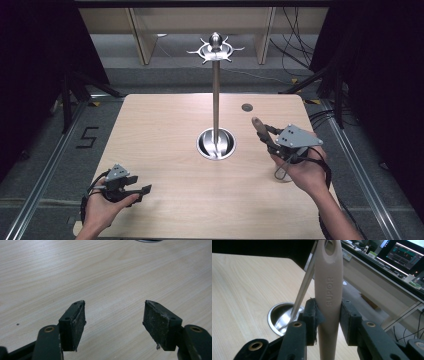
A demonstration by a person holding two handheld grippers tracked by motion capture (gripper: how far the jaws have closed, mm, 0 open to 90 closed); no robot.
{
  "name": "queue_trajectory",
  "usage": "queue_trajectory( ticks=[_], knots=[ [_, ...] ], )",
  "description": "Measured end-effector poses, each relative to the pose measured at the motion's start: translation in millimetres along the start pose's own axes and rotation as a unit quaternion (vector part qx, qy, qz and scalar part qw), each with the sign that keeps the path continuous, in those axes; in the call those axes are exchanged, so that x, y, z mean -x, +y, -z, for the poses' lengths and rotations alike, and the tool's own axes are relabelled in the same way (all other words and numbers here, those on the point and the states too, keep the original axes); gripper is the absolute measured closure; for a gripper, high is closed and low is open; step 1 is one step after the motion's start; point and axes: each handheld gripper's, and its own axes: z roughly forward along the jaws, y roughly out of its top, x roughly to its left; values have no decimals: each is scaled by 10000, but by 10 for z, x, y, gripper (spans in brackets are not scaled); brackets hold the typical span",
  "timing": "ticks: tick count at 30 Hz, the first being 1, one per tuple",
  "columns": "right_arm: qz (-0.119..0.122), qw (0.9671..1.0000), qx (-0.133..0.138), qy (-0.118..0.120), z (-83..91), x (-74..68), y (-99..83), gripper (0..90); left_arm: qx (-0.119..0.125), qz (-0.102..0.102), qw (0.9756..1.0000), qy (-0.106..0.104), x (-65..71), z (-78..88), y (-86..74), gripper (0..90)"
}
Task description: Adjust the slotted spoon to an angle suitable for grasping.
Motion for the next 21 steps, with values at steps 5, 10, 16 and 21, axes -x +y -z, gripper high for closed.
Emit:
queue_trajectory(
  ticks=[5,10,16,21],
  knots=[
    [-177,9995,198,-177,94,50,-24,694,4,-89,10000,-36,-4,-7,16,334],
    [-486,9973,415,-350,195,115,-45,694,17,18,10000,-19,6,-19,36,334],
    [-702,9943,676,-422,281,188,-53,694,47,76,9999,-55,13,-24,30,334],
    [-989,9895,1001,-337,335,219,-19,694,70,143,9999,-49,16,-13,17,334]
  ],
)
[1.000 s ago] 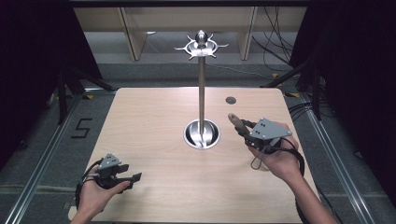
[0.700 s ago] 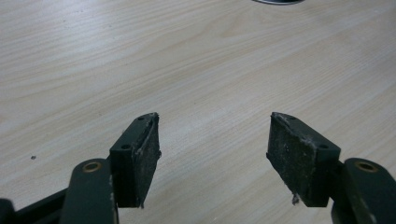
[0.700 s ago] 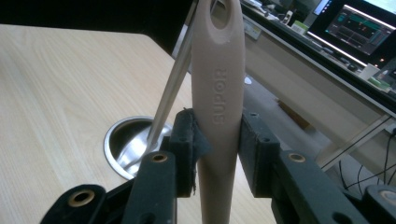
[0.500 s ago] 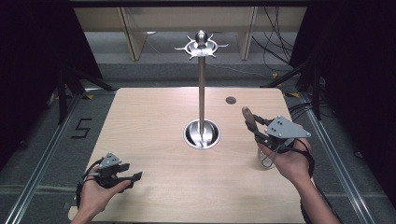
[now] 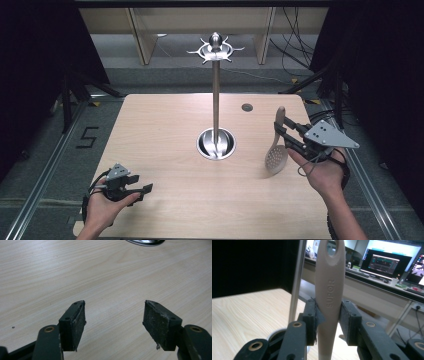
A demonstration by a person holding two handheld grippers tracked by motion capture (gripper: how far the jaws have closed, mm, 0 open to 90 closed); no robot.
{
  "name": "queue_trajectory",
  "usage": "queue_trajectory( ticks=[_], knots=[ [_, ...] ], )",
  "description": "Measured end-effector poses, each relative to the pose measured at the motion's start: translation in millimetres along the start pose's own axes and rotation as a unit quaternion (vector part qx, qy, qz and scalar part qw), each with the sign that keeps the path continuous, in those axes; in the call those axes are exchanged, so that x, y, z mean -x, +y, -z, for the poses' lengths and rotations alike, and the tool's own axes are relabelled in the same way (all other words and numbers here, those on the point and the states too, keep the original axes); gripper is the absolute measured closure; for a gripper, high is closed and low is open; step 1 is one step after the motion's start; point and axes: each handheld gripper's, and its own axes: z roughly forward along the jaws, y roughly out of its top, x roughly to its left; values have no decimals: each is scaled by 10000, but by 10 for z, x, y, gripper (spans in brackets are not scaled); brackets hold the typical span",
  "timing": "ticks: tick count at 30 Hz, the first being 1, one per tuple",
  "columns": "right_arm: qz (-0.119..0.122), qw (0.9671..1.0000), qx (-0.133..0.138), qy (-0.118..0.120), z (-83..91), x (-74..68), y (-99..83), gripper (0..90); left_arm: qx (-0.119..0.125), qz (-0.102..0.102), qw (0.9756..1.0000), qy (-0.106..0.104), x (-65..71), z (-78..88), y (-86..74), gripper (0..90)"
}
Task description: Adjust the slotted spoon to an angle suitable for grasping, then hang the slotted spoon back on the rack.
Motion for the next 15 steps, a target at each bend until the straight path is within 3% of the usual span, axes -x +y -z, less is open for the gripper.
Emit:
queue_trajectory(
  ticks=[2,4,7,8,10,15],
  knots=[
    [-58,10000,41,28,18,-5,37,694,42,-80,10000,15,-13,6,-11,334],
    [-161,9999,33,50,25,-27,61,694,59,21,10000,15,7,12,-14,334],
    [15,9999,98,23,17,-29,84,694,26,-60,10000,44,-4,31,-23,334],
    [72,9999,75,57,19,-24,86,694,81,22,10000,49,4,28,-27,334],
    [-59,9999,31,94,10,-45,84,694,33,-10,10000,62,-9,36,-23,334],
    [-58,9999,51,153,-10,-29,79,694,72,91,9999,91,-4,24,-22,334]
  ],
)
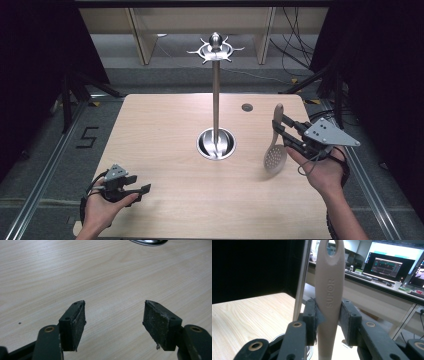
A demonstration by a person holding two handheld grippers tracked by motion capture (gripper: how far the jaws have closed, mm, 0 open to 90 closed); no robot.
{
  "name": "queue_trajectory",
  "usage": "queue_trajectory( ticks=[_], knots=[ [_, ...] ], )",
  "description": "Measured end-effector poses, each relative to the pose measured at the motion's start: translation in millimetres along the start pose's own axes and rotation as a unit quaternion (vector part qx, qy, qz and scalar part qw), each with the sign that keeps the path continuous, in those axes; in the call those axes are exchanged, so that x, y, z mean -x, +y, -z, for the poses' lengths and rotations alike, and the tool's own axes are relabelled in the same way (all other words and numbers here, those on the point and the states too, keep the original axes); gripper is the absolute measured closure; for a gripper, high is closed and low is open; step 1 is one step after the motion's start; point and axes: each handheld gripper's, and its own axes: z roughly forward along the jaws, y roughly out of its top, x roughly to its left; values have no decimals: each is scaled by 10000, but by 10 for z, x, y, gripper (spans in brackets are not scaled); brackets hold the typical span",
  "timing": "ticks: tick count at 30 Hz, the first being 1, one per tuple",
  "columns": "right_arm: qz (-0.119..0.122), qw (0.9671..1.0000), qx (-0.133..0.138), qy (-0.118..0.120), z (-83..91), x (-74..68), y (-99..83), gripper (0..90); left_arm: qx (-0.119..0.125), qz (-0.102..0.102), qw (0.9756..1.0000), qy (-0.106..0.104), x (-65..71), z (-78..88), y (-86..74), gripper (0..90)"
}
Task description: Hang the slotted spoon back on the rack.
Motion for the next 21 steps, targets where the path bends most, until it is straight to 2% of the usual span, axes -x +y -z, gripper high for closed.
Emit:
queue_trajectory(
  ticks=[1,3,5,7,8,9,10,11,12,14,15,17,18,20,21],
  knots=[
    [-7,10000,-15,-19,4,5,2,694,57,-80,10000,-14,-13,-8,0,334],
    [20,10000,70,-25,0,17,4,694,-57,-93,9999,-9,-13,8,8,334],
    [-82,10000,39,-6,11,-3,8,694,-30,-135,9999,-20,-16,0,13,334],
    [-66,10000,18,18,16,-5,16,694,-52,-134,9999,-12,-9,-4,20,335],
    [-157,9999,-21,17,21,-18,22,694,3,-41,10000,-26,6,-11,14,335],
    [-19,10000,26,-25,22,-4,30,694,-50,-185,9998,-32,-4,5,17,335],
    [-68,10000,-6,13,18,-15,39,694,51,-97,9999,-57,9,-2,4,335],
    [-128,9999,7,-15,13,-26,47,693,68,-101,9999,-63,8,5,-4,334],
    [-116,9999,24,-41,8,-30,55,693,-16,-185,9998,-41,0,28,1,335],
    [-98,9999,-11,44,5,-51,77,693,161,24,9999,-56,25,23,-9,335],
    [-98,9999,-11,44,5,-51,77,693,-4,-223,9997,-45,-11,54,-2,335],
    [-133,9999,19,31,-4,-68,94,693,82,-89,9999,-33,9,52,1,335],
    [-161,9999,18,27,-3,-82,102,693,20,-189,9998,-42,-3,61,8,335],
    [-196,9998,16,49,-7,-94,113,693,49,-189,9998,-55,-3,51,10,335],
    [-182,9998,45,34,-11,-96,116,693,140,-18,9999,-41,23,33,7,335]
  ],
)
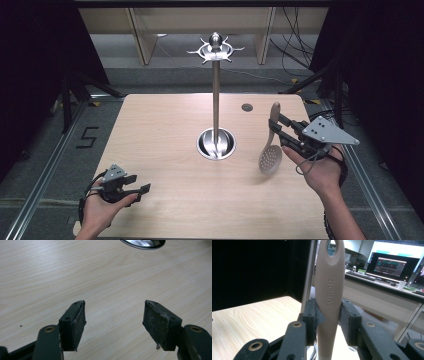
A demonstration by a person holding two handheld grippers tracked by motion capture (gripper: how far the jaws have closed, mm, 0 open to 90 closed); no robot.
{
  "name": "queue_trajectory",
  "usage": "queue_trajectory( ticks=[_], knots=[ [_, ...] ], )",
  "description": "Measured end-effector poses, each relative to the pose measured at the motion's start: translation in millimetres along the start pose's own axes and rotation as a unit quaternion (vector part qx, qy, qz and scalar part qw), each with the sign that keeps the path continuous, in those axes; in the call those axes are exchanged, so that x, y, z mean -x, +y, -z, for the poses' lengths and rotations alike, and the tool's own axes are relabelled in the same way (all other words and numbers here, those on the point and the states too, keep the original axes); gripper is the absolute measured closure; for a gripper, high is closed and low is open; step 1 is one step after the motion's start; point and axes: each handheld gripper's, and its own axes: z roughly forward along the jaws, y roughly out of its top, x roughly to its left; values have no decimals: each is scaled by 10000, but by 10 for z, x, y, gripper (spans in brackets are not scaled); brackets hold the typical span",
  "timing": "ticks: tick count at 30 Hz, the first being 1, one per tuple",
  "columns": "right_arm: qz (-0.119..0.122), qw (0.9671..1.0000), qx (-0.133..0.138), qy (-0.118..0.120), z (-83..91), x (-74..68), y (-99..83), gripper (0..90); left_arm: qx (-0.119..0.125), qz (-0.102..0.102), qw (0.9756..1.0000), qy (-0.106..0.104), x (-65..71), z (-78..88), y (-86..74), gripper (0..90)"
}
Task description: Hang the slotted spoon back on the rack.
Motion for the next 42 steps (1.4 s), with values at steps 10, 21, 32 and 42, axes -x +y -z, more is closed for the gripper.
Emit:
queue_trajectory(
  ticks=[10,21,32,42],
  knots=[
    [-144,9999,-18,44,-42,-28,30,693,15,-6,10000,35,-17,8,-11,334],
    [-243,9995,-78,-162,-78,-80,106,693,-3,3,10000,17,-20,5,-13,334],
    [-429,9986,-62,-316,-119,-103,188,693,-77,-124,9999,8,-36,19,-9,334],
    [-662,9968,-57,-455,-162,-139,243,693,-22,-34,10000,7,-27,14,-12,334]
  ],
)
